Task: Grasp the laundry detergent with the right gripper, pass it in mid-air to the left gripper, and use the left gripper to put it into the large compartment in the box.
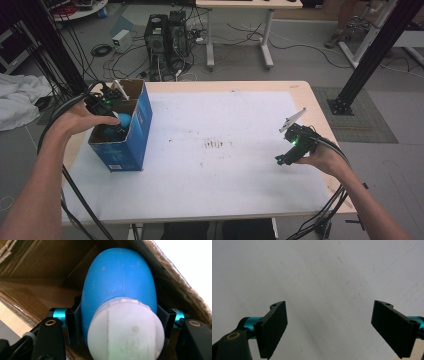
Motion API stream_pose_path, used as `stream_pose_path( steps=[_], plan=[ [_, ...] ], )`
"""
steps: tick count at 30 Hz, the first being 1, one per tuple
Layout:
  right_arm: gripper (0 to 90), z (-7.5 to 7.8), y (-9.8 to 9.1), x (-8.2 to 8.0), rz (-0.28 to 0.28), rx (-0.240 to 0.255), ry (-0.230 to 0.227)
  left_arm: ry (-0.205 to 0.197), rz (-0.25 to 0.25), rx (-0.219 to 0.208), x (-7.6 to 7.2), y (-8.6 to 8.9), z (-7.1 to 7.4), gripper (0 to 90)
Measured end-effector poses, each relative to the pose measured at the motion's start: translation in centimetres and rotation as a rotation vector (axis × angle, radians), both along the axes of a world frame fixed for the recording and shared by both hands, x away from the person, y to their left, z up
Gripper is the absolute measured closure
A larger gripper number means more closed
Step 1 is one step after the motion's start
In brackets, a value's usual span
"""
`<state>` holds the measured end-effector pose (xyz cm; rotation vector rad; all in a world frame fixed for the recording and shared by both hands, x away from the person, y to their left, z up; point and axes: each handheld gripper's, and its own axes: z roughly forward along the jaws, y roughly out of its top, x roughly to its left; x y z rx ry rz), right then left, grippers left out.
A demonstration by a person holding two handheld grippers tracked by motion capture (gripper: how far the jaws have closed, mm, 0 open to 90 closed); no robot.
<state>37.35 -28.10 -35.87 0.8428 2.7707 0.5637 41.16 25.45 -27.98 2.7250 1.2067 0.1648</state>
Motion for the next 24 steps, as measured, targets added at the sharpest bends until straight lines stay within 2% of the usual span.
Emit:
stream_pose_path(
  steps=[11,24],
  plan=[
    [12.8,0.07,-0.20,-0.05,-0.002,-0.002,-0.001,-0.001,0.008,0.010,0.29,-0.23,-0.11,37.2],
    [12.8,-0.16,-0.02,0.04,-0.004,-0.001,0.007,0.021,-0.017,0.024,0.70,-0.31,-0.03,33.9]
  ],
)
